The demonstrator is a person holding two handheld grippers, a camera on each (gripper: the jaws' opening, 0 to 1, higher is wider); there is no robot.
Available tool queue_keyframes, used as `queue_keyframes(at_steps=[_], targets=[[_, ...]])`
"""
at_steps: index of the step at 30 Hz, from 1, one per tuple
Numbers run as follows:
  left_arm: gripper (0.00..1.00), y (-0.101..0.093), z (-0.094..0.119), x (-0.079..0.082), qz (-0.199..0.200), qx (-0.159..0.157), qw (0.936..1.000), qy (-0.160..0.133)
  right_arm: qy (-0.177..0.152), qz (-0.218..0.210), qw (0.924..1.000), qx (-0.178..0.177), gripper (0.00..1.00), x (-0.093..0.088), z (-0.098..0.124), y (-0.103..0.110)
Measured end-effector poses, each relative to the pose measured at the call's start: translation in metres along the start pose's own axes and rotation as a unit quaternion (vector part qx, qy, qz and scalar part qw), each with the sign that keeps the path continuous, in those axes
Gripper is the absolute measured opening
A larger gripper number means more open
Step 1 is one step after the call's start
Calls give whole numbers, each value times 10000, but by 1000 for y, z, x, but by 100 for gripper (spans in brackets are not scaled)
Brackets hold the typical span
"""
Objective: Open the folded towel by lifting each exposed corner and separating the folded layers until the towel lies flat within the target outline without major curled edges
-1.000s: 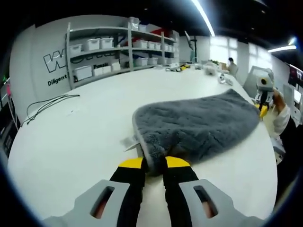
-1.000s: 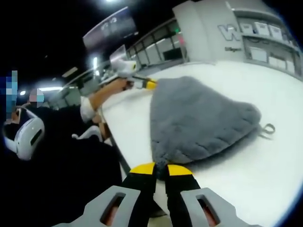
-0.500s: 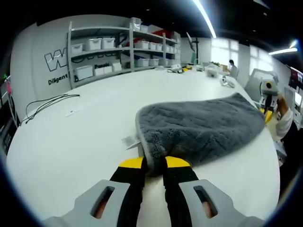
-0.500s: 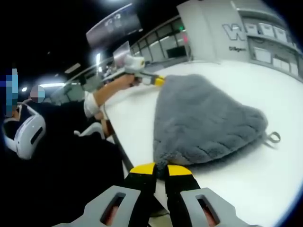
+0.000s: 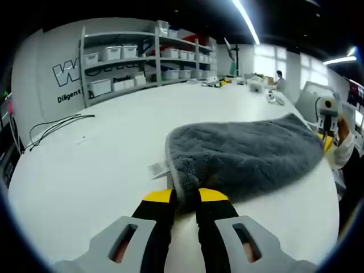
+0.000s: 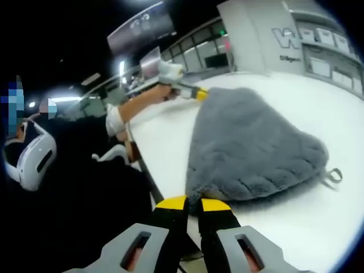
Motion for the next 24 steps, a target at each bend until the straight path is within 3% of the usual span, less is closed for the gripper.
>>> queue_keyframes(at_steps=[15,24], targets=[[14,-11,-10,4,-26,86,9999,-59,145,173,9997,62,3,7,-10,11],[14,-16,-14,11,-180,119,9997,71,204,225,9995,112,3,9,-16,20]])
Point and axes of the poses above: the point that each gripper's makers call its tool centre point, and the gripper's own axes: z roughly backward along the fingers, y roughly to its left, x roughly out of its top, the point moved 10 cm from there along z, roughly backward along the fingers, and after that the axes turned 14 degrees about y, right-handed, at the moved point
